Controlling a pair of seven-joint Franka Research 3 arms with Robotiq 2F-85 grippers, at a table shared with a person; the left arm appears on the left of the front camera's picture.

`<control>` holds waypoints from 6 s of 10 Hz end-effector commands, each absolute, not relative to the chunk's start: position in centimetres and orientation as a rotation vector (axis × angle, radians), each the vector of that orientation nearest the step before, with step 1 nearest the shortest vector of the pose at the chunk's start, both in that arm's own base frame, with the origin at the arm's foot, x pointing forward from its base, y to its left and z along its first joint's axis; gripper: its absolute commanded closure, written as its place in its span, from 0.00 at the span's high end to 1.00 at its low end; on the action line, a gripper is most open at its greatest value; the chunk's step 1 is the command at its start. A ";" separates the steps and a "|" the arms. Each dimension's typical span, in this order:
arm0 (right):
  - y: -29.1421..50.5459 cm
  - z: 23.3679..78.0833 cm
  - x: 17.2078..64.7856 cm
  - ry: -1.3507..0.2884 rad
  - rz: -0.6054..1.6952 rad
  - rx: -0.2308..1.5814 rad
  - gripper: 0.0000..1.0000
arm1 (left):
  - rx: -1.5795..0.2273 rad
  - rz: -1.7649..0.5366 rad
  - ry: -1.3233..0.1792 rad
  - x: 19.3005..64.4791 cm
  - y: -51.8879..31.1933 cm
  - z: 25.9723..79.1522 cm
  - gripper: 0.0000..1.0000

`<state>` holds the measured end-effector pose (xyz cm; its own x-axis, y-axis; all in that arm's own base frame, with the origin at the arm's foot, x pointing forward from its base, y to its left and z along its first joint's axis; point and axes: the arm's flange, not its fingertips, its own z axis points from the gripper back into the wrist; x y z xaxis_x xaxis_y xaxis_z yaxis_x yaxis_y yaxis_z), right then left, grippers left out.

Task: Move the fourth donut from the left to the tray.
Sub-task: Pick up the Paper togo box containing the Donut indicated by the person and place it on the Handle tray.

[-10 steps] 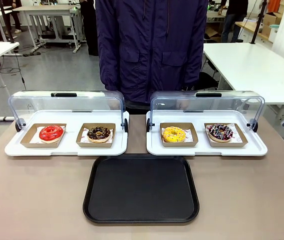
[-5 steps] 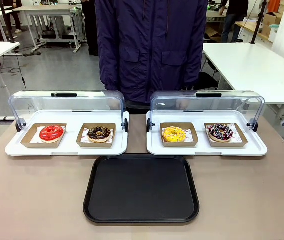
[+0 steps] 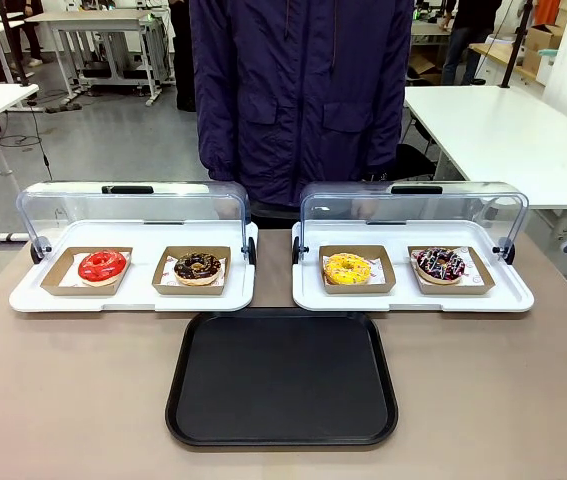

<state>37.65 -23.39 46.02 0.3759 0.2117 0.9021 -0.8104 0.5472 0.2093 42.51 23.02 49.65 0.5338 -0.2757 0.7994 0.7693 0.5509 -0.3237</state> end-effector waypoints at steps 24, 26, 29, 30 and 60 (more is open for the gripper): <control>-23.4 46.0 38.0 -1.010 0.746 0.733 1.00 | -0.748 -0.700 -0.767 42.5 23.0 49.7 1.00; -23.4 46.0 38.0 -1.010 0.746 0.733 1.00 | -0.748 -0.700 -0.767 42.5 23.0 49.7 1.00; -23.4 46.0 38.0 -1.010 0.746 0.733 1.00 | -0.748 -0.700 -0.767 42.5 23.0 49.7 1.00; -23.4 46.0 38.0 -1.010 0.746 0.733 1.00 | -0.748 -0.700 -0.767 42.5 23.0 49.7 1.00; -23.4 46.0 38.0 -1.010 0.746 0.733 1.00 | -0.748 -0.700 -0.767 42.5 23.0 49.7 1.00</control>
<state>37.65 -23.39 46.02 0.3759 0.2118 0.9021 -0.8105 0.5471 0.2093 42.51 23.02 49.65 0.5338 -0.2757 0.7994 0.7692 0.5509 -0.3237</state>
